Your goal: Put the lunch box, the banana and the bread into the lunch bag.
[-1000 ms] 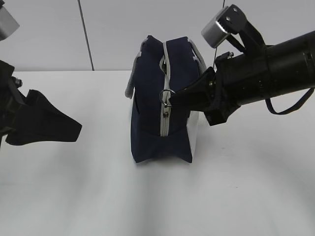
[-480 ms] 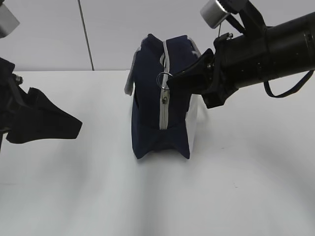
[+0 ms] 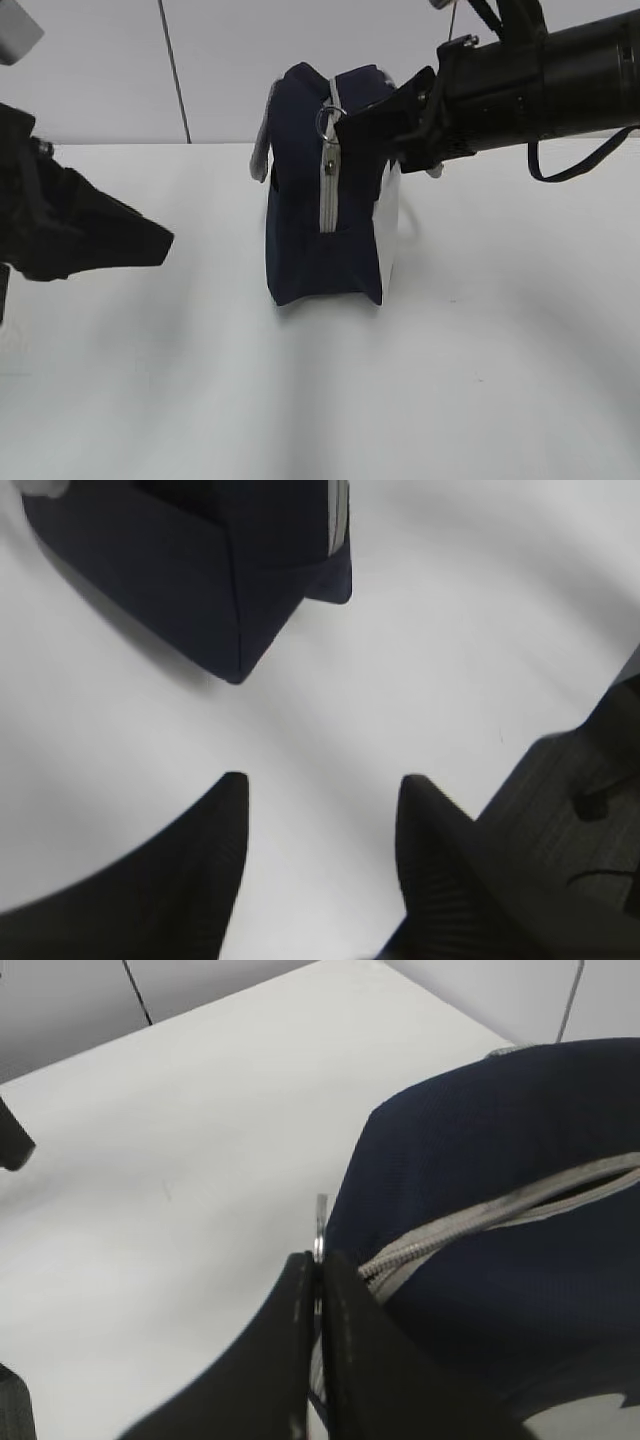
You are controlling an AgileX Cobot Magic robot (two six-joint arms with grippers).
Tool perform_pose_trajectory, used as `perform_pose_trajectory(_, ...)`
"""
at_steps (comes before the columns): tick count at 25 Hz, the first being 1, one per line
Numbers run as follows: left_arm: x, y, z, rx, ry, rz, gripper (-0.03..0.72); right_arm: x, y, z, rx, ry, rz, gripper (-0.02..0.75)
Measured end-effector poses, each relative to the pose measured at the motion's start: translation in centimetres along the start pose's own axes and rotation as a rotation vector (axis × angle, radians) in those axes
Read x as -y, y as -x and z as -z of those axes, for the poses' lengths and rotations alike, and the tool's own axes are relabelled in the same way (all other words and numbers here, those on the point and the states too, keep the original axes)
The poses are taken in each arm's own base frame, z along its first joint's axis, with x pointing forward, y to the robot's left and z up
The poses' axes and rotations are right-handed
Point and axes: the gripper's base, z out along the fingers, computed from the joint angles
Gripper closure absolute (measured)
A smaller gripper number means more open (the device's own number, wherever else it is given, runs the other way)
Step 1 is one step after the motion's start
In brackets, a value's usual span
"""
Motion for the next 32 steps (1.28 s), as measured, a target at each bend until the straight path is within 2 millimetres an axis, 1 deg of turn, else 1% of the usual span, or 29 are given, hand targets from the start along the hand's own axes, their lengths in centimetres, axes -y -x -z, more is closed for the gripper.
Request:
perform_pose_trajectory(3,0.0,0.8,0.0,0.084,-0.003,-0.029,0.338,0.0,0.1,0.0,0.008,-0.004,-0.009,0.738)
perform_pose_trajectory(5,-0.1,1.3,-0.6,0.130,-0.018,-0.027,0.338,0.0,0.1,0.0,0.008,-0.003,-0.009,0.738)
perform_pose_trajectory(11,-1.1,1.4,-4.3,0.109,-0.084,0.036,0.338,-0.3,-0.4,0.0,-0.047,0.028,0.031,0.738)
perform_pose_trajectory(15,-1.7,1.5,-6.2,0.129,-0.109,0.025,0.338,-0.3,-0.6,0.0,-0.061,0.037,0.028,0.738)
perform_pose_trajectory(21,-2.5,1.1,-9.3,0.125,-0.155,0.001,0.302,-0.3,-0.8,-0.2,-0.067,0.052,0.019,0.738)
perform_pose_trajectory(25,-3.1,0.5,-10.9,0.107,-0.158,-0.031,0.280,-0.2,-1.0,-0.4,-0.073,0.061,0.011,0.738)
perform_pose_trajectory(28,-3.6,0.1,-11.9,0.094,-0.145,-0.046,0.274,-0.1,-1.1,-0.6,-0.076,0.064,0.006,0.738)
perform_pose_trajectory(32,-3.9,0.0,-12.8,0.110,-0.142,-0.062,0.274,-0.1,-1.1,-0.7,-0.076,0.067,0.006,0.738)
